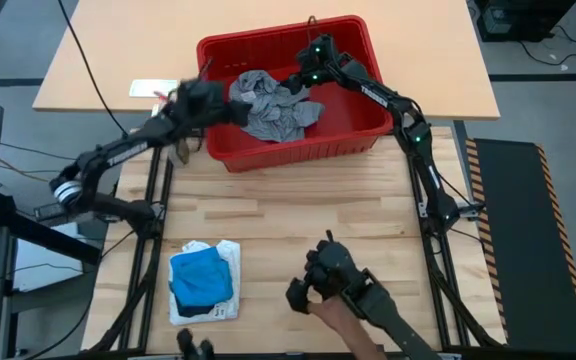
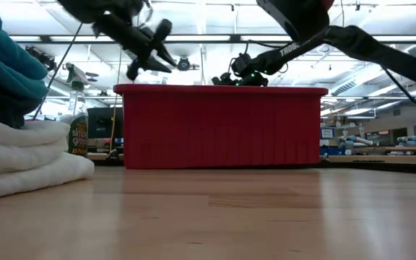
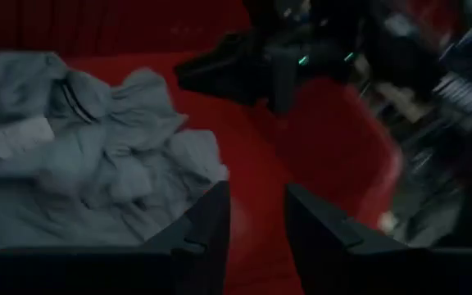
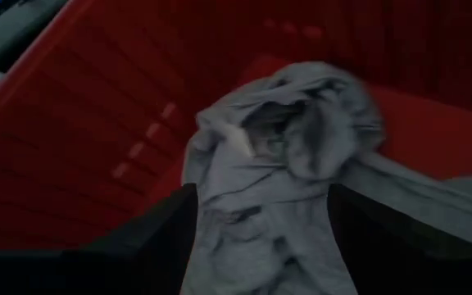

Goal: Fold laundry
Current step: Remove the grey shirt from the red bin onto the table

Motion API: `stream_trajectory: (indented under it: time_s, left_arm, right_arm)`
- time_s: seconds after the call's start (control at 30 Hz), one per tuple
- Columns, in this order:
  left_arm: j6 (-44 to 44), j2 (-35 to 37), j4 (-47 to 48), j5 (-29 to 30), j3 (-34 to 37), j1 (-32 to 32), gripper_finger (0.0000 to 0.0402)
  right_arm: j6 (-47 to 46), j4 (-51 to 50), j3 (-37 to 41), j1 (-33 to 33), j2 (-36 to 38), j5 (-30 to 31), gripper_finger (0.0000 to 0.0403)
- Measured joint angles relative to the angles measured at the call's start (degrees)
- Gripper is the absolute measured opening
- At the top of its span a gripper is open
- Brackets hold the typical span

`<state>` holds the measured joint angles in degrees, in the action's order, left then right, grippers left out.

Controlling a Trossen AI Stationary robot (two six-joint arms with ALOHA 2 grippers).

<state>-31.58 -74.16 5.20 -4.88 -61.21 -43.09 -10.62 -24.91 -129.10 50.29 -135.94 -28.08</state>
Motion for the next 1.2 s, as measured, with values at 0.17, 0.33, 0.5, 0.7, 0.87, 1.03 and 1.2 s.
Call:
stream_trajectory:
  time_s: [0.17,0.33,0.5,0.7,0.87,1.03,1.2]
  left_arm:
    - [10.1,-10.7,12.6,-3.4,-14.5,-2.8,0.0158]
    - [16.3,-20.3,18.8,-3.6,-26.0,-5.0,0.0218]
    - [20.7,-28.4,21.1,-3.4,-35.4,-6.8,0.0245]
    - [21.4,-37.4,22.3,-3.4,-44.6,-8.2,0.0259]
    - [21.6,-44.6,22.6,-1.4,-49.4,-9.8,0.0259]
    - [20.6,-50.4,22.9,-0.3,-50.6,-10.9,0.0259]
    - [22.9,-54.5,26.5,-0.3,-50.6,-10.6,0.0259]
  right_arm:
    - [0.2,0.4,0.0,1.2,0.4,-0.2,0.0268]
    - [-0.3,-1.5,0.0,2.0,2.0,-4.3,0.0265]
    - [-2.7,-5.3,0.0,1.6,4.2,-4.9,0.0265]
    - [-3.2,-9.3,0.0,1.5,7.3,0.5,0.0265]
    - [-1.5,-11.5,0.0,1.7,9.9,4.0,0.0265]
    - [1.4,-13.0,0.0,1.8,11.5,7.5,0.0265]
    - [1.9,-14.2,-0.1,2.0,11.6,7.4,0.0265]
